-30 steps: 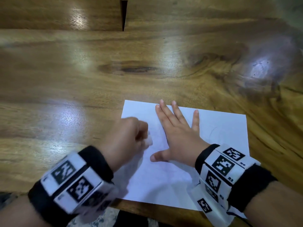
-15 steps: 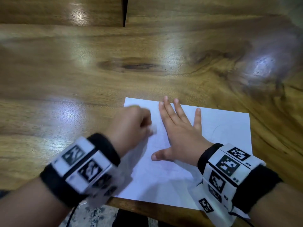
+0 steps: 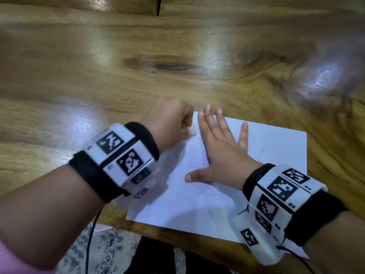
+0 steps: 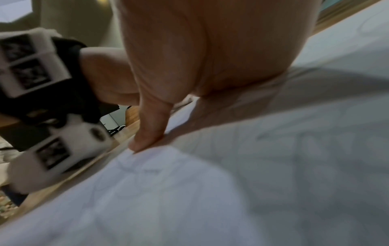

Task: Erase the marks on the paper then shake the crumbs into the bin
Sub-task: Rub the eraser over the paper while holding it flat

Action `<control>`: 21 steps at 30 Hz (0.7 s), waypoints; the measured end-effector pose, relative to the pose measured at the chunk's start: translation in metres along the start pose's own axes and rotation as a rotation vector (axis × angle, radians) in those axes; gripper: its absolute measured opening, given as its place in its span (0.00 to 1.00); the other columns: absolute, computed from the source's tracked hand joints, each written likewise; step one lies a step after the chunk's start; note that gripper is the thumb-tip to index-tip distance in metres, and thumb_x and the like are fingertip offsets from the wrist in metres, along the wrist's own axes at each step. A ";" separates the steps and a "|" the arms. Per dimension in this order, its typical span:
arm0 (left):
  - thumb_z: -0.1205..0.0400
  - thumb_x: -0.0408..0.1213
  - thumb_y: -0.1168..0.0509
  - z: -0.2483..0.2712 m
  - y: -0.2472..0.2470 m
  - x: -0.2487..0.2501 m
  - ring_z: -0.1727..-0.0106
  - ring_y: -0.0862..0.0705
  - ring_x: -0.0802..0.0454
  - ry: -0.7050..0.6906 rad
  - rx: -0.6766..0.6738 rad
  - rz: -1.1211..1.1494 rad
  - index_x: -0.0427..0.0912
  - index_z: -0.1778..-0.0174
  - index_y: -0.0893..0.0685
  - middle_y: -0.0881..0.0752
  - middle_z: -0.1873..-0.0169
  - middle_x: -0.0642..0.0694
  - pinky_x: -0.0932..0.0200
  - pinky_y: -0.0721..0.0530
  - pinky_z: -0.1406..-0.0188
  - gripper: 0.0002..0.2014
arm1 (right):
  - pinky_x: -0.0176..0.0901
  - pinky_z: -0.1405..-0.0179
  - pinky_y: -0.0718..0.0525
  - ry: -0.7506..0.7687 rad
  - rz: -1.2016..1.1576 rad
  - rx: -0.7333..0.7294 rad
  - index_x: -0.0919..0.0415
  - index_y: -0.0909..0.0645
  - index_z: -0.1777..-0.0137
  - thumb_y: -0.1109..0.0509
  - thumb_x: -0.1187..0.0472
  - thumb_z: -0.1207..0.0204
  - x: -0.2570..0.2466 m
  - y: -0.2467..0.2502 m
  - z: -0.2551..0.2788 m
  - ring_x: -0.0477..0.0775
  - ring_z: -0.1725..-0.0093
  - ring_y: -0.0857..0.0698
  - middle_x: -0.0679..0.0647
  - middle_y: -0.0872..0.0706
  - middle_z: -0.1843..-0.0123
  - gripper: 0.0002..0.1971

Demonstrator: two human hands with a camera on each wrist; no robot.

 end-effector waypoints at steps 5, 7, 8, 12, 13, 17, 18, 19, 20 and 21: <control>0.29 0.40 0.29 0.041 -0.022 -0.012 0.73 0.32 0.64 -0.012 -0.043 0.016 0.50 0.76 0.30 0.31 0.75 0.55 0.77 0.31 0.72 0.16 | 0.67 0.32 0.79 0.024 -0.013 0.044 0.48 0.76 0.21 0.25 0.31 0.41 0.002 -0.002 -0.001 0.43 0.29 0.84 0.38 0.86 0.28 0.68; 0.29 0.41 0.29 0.041 -0.022 -0.012 0.73 0.32 0.63 0.019 -0.017 0.013 0.49 0.74 0.27 0.30 0.75 0.55 0.75 0.32 0.73 0.14 | 0.65 0.31 0.78 0.046 -0.036 0.068 0.41 0.69 0.19 0.25 0.34 0.39 0.005 -0.001 0.002 0.45 0.24 0.80 0.39 0.80 0.22 0.62; 0.29 0.41 0.28 0.040 -0.021 -0.011 0.73 0.30 0.62 0.035 -0.021 0.014 0.48 0.74 0.26 0.28 0.75 0.55 0.75 0.32 0.74 0.12 | 0.64 0.29 0.77 0.064 -0.044 0.086 0.38 0.65 0.18 0.24 0.35 0.38 0.007 0.000 0.004 0.45 0.22 0.77 0.39 0.75 0.19 0.59; 0.33 0.40 0.25 0.035 -0.012 -0.011 0.73 0.24 0.59 0.114 -0.087 0.091 0.42 0.71 0.17 0.17 0.74 0.52 0.74 0.32 0.75 0.08 | 0.55 0.23 0.72 0.118 0.025 0.133 0.42 0.57 0.17 0.24 0.33 0.41 0.017 0.007 0.006 0.44 0.19 0.69 0.37 0.64 0.16 0.58; 0.34 0.40 0.25 0.029 -0.007 -0.012 0.74 0.25 0.60 0.122 -0.074 0.096 0.42 0.70 0.16 0.18 0.76 0.54 0.75 0.32 0.77 0.07 | 0.56 0.22 0.72 0.117 0.038 0.131 0.44 0.57 0.17 0.24 0.33 0.41 0.018 0.008 0.006 0.44 0.19 0.69 0.37 0.63 0.16 0.59; 0.34 0.35 0.24 -0.009 0.012 -0.012 0.76 0.28 0.58 0.111 0.019 0.103 0.42 0.68 0.16 0.24 0.79 0.54 0.66 0.31 0.77 0.07 | 0.60 0.23 0.72 0.113 0.082 0.113 0.46 0.59 0.17 0.25 0.31 0.42 0.018 0.008 0.002 0.46 0.19 0.71 0.37 0.64 0.17 0.60; 0.34 0.34 0.24 -0.014 0.012 -0.010 0.76 0.28 0.56 0.106 0.010 0.098 0.41 0.68 0.16 0.25 0.79 0.53 0.64 0.31 0.77 0.06 | 0.60 0.23 0.73 0.112 0.080 0.111 0.46 0.60 0.17 0.25 0.31 0.42 0.018 0.007 0.002 0.46 0.19 0.72 0.37 0.65 0.17 0.61; 0.34 0.33 0.25 -0.015 0.011 -0.008 0.76 0.28 0.55 0.105 0.006 0.093 0.41 0.69 0.17 0.25 0.79 0.53 0.64 0.31 0.76 0.06 | 0.61 0.24 0.74 0.110 0.077 0.108 0.46 0.60 0.17 0.25 0.31 0.42 0.019 0.007 0.002 0.46 0.20 0.72 0.37 0.66 0.17 0.61; 0.33 0.33 0.25 -0.011 0.007 -0.008 0.75 0.28 0.54 0.099 0.012 0.091 0.43 0.72 0.19 0.26 0.80 0.54 0.67 0.32 0.76 0.08 | 0.61 0.24 0.74 0.109 0.077 0.106 0.46 0.61 0.17 0.26 0.31 0.41 0.019 0.006 0.001 0.46 0.20 0.73 0.37 0.67 0.18 0.61; 0.33 0.34 0.26 0.000 0.003 -0.007 0.76 0.29 0.55 0.083 0.017 0.074 0.45 0.75 0.21 0.27 0.80 0.55 0.71 0.34 0.77 0.10 | 0.61 0.25 0.75 0.109 0.080 0.104 0.46 0.62 0.17 0.26 0.31 0.41 0.020 0.005 0.001 0.46 0.20 0.74 0.37 0.67 0.18 0.61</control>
Point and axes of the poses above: each hand's wrist, its own z-axis away from the middle knuckle, its own y-axis out of the back of the hand, x = y × z, the point moved 1 cm from there along -z, towards the middle knuckle
